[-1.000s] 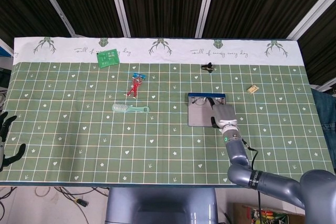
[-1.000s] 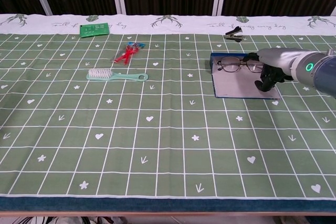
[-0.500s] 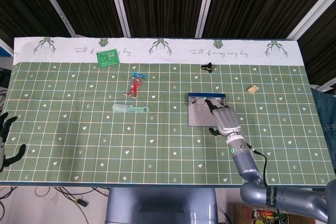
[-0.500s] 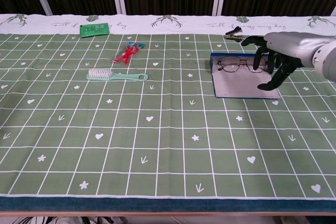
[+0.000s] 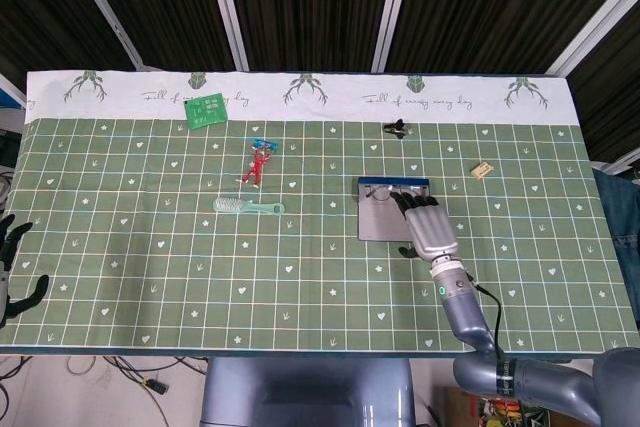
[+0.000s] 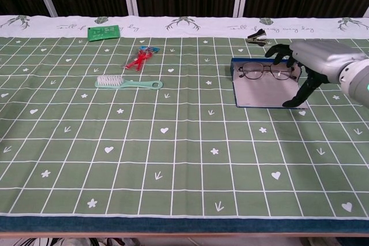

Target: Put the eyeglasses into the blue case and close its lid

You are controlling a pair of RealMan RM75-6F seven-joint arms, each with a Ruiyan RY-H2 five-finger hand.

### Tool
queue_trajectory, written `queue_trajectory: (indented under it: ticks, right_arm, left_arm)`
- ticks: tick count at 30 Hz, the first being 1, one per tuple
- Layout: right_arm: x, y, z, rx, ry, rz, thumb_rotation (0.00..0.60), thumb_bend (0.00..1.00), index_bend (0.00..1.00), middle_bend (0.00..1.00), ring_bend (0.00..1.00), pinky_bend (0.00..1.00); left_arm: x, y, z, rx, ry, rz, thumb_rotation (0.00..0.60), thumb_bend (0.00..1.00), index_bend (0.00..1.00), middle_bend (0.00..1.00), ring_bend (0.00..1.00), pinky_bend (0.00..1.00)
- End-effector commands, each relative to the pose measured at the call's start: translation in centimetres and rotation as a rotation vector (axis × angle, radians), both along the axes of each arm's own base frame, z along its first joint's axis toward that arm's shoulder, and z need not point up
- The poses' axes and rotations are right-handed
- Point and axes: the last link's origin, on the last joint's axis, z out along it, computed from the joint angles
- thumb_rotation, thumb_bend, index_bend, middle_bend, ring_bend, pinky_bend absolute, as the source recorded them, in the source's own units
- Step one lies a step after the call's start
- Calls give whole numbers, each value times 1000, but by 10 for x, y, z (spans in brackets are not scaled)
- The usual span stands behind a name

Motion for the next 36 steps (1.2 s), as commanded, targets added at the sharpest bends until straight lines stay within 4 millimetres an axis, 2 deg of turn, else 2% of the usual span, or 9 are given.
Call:
queue_trajectory:
  ticks: [1, 20, 24, 36]
  right_arm:
    - [1, -2, -5, -1, 1, 4, 600, 188, 169, 218, 252, 248]
    - [12, -14, -24, 21, 55, 0, 600, 215, 256, 262, 283, 248]
    - [12, -15, -27, 19, 59, -2, 600, 262, 269, 275, 292, 248]
    - [6, -16, -29, 24, 62, -17, 600, 268, 281, 279, 292, 248]
  left_arm:
    - [0, 0, 0, -1, -1, 1, 600, 354, 128, 0, 0, 0]
    - [-1, 0, 0, -4, -1, 4, 600, 353, 132, 0, 0, 0]
    - [-1, 1, 1, -4, 1, 3, 600, 354, 132, 0, 0, 0]
    - [-1, 0, 1, -4, 3, 4, 600, 354, 132, 0, 0, 0]
